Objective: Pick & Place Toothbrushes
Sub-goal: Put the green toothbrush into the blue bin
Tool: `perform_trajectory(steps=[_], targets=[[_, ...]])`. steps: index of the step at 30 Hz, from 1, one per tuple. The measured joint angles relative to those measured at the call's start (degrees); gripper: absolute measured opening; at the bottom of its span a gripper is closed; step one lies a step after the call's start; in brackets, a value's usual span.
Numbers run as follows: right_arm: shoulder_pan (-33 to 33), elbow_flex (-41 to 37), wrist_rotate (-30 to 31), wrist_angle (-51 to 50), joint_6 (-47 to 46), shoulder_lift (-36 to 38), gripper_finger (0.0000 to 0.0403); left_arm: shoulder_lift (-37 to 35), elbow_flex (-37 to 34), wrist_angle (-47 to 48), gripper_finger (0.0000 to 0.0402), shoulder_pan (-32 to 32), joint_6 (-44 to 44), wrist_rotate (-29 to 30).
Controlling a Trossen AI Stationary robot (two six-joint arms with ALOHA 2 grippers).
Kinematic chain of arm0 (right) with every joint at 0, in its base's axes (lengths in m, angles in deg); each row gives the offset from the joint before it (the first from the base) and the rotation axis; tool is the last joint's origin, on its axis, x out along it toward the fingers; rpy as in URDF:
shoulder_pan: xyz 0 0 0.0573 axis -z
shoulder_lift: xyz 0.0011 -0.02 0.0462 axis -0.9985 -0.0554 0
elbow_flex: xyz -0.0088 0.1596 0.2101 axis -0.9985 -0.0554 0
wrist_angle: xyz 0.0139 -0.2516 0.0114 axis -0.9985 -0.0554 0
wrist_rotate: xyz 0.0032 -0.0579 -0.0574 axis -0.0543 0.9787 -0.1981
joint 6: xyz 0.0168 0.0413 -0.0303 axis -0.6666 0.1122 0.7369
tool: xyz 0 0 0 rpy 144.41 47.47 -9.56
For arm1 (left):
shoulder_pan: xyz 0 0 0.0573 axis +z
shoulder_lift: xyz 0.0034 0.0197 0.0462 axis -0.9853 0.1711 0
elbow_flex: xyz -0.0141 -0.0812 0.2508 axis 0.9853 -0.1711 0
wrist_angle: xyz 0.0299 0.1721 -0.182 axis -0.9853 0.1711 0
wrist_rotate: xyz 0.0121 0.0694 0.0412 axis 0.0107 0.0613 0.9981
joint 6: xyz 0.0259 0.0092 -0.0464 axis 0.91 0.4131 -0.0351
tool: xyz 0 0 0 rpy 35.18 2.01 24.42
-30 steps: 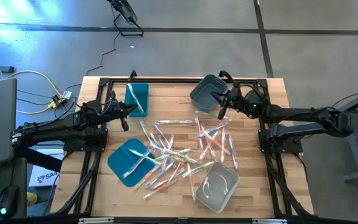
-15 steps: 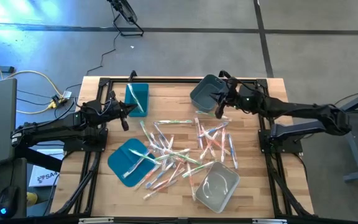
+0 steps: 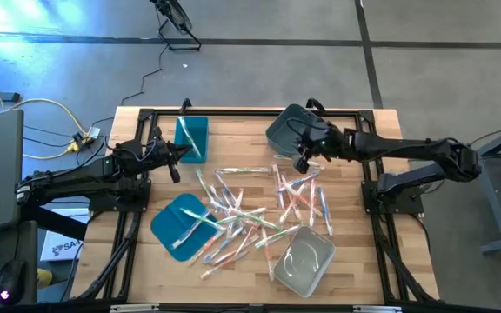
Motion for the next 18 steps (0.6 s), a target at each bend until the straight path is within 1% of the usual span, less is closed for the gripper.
perform_trajectory(steps=[5,9,13,18], targets=[[0.0,0.4,0.0,-6.7,-1.2,0.0,0.0003,0.0,0.0,0.0,0.0,0.0,0.0,0.0],[0.5,0.4,-0.2,-10.2,-1.4,0.0,0.0003,0.0,0.0,0.0,0.0,0.0,0.0,0.0],[0.6,0.4,0.0,-11.8,-4.0,0.0,0.0003,0.0,0.0,0.0,0.0,0.0,0.0,0.0],[0.6,0.4,-0.1,-12.3,-4.0,0.0,0.0003,0.0,0.0,0.0,0.0,0.0,0.0,-0.1]])
